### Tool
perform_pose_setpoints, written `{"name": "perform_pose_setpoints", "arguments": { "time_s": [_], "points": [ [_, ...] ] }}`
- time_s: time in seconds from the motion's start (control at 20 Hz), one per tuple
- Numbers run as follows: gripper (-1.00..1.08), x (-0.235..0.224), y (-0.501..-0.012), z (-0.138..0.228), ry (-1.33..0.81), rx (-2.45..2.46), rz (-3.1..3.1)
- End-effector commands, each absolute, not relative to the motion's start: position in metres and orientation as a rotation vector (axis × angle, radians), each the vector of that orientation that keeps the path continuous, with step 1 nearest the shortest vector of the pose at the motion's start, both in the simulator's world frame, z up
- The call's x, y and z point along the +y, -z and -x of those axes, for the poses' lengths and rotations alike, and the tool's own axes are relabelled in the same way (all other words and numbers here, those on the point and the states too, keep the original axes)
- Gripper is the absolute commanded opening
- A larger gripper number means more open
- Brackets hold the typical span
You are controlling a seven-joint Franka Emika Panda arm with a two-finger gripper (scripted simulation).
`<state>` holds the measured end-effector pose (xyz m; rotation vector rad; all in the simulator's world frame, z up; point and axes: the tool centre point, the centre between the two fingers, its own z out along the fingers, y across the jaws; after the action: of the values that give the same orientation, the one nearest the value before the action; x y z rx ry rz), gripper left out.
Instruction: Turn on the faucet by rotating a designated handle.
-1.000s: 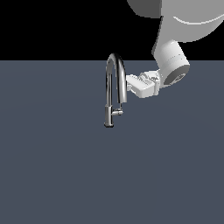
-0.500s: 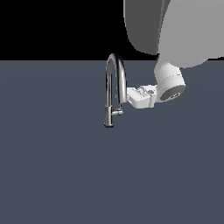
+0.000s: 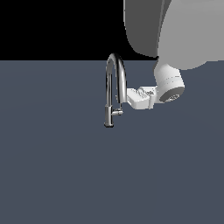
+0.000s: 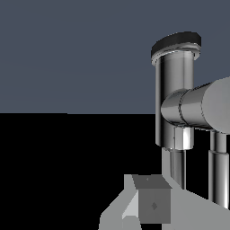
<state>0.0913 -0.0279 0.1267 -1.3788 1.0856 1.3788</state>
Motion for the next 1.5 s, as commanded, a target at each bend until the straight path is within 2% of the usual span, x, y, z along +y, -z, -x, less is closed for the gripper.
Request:
{"name": "perform_pose_setpoints", "arguments": {
  "time_s": [0.0,1.45],
  "points": [
    [-1.0,-0.028,-0.128,-0.091,-1.377,1.085,1.382],
    [-1.0,-0.039,-0.139,-0.046,-1.377,1.085,1.382]
  ]
}}
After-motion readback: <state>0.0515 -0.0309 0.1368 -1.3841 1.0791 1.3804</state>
